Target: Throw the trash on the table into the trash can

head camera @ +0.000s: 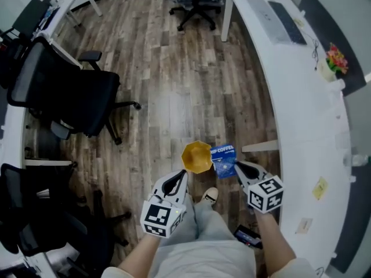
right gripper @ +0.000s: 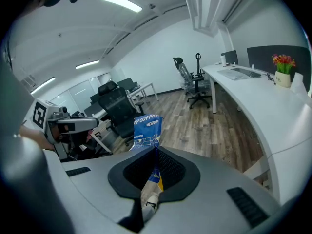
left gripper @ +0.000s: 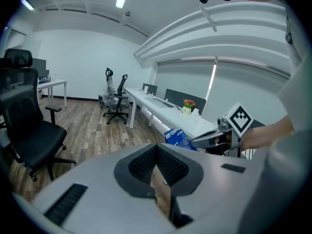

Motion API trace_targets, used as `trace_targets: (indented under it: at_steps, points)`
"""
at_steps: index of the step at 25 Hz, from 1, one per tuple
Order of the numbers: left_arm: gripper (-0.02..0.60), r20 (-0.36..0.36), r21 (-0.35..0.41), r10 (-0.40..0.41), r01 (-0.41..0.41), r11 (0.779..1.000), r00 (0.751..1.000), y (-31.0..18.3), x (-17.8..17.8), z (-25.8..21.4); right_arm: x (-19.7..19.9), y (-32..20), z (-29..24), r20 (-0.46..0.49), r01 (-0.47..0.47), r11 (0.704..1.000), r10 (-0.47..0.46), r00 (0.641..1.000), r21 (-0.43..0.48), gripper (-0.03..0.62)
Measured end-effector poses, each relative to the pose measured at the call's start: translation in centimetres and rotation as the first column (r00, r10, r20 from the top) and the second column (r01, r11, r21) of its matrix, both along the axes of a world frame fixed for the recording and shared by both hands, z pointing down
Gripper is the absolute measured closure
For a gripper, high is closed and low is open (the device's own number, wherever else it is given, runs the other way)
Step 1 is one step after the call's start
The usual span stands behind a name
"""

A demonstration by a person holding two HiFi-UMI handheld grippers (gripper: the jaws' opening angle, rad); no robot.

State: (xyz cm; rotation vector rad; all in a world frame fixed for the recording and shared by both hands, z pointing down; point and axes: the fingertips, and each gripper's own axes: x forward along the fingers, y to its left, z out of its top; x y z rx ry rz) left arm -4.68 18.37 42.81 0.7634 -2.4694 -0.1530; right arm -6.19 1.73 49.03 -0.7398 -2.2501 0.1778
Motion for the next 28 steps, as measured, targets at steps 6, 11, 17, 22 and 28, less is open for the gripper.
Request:
trace_targets:
  at_steps: [6,11,17,22,28]
  points:
    - [0.581,-0.036,-0.009,-0.021,0.021,1.0,0.999,1.3,-1.6,5.6,-1.5,2.4,5.8,-0.045,0.035,0.999,-0.034,0.998,0.005,0.553]
    - [0.581,-0.087,0.008,-0.033,0.034,0.999,0.996,2.0,-1.5,10.5,-2.4,3.1,12.5,-0.104,0.054,0.998,-0.049,0.993,0.044,0.553]
    - [0.581,-0.124,0.018,-0.059,0.062,0.998,0.99,2.7,-2.0,17.4,-2.4,3.7,21.5,-0.176,0.035,0.995,-0.018,0.984,0.094,0.553]
    - [0.581,-0.163,0.032,-0.064,0.07,0.997,0.984,3.3,-2.3,22.2,-1.8,5.0,30.0,-0.229,0.01,0.997,0.009,0.973,0.082,0.553]
    - [0.581,-0.178,0.017,-0.057,0.061,0.998,0.982,4.0,-2.3,27.6,-1.3,5.6,39.4,-0.284,0.014,0.994,0.018,0.959,0.111,0.553]
